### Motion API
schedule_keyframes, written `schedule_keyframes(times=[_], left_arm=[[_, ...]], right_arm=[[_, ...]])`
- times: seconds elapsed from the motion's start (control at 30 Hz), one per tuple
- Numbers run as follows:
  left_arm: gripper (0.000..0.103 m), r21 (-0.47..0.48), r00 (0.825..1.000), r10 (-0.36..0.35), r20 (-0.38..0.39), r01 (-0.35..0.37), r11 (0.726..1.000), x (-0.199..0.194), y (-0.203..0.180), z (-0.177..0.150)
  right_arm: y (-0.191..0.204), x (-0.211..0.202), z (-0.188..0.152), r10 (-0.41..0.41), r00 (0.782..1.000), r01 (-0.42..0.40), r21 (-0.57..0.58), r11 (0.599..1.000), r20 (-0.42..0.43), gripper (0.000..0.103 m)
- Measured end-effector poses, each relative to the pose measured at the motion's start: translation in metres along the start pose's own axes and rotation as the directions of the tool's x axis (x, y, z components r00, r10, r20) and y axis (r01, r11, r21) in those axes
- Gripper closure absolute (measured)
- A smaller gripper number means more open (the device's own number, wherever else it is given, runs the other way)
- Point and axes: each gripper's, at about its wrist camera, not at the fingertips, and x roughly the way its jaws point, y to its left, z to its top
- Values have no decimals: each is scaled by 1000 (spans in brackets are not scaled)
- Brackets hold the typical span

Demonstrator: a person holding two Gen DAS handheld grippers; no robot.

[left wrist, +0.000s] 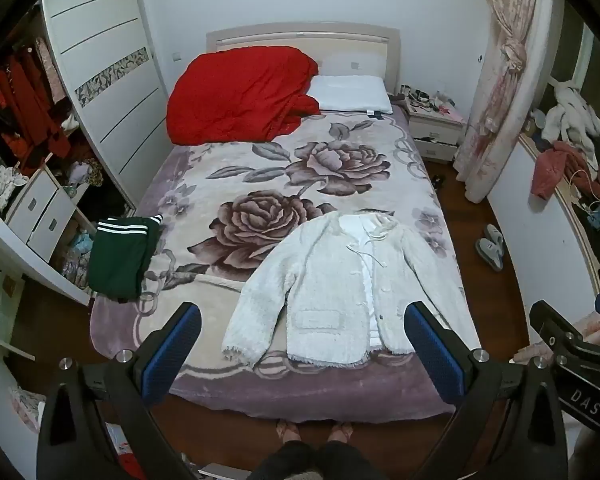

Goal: Fold large clothes

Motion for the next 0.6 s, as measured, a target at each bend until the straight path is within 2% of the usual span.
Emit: schedule_keyframes(times=[0.6], left_arm=[[0, 2, 1000, 9, 6, -9, 1000, -6, 1, 0]], right_arm=[[0, -1, 0, 1, 1000, -1, 1, 1000, 1, 0]])
